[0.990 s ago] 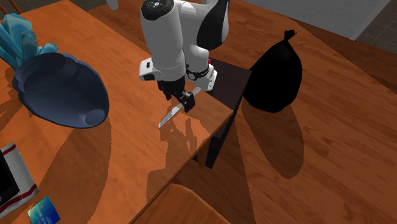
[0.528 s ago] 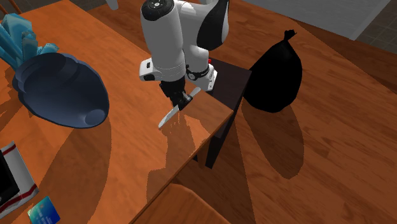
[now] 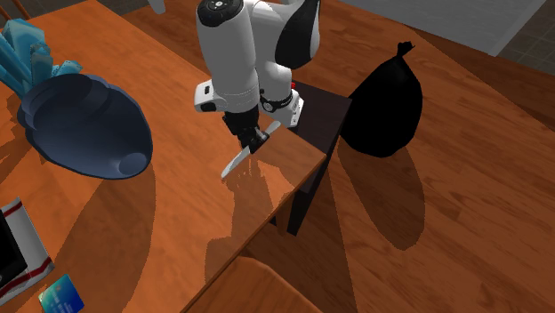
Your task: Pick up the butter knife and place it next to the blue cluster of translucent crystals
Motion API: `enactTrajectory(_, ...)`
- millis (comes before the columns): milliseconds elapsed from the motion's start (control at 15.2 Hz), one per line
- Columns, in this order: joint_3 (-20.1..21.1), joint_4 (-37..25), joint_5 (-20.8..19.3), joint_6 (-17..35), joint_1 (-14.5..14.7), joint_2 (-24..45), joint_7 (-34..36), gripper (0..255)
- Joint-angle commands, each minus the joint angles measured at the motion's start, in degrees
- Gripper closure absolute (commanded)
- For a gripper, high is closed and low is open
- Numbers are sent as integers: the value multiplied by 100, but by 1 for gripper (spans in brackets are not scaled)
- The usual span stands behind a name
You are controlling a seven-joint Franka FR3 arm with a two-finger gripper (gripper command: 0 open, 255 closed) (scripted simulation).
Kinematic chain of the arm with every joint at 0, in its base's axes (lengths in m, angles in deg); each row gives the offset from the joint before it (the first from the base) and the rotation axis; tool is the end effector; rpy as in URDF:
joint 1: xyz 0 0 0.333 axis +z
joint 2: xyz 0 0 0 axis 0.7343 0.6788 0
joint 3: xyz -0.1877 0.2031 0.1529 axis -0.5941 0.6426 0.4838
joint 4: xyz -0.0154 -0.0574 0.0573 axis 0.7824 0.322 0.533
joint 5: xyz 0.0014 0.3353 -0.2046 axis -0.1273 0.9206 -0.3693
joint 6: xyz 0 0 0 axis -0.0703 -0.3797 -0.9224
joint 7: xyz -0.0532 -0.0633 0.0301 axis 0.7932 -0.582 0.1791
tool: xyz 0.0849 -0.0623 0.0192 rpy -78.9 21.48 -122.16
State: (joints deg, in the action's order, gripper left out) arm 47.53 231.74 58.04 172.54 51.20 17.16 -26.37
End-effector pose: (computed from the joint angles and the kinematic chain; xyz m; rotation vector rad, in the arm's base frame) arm 0.2783 0.0621 0.3428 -3.1098 0.2917 0.0054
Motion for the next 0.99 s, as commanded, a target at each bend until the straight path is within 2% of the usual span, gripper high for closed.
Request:
enactTrajectory(0,-13,-80,-19,-163,-7,-82,8,255)
enactTrajectory(924,-156,-898,-188,-1561,-76,-666,46,255)
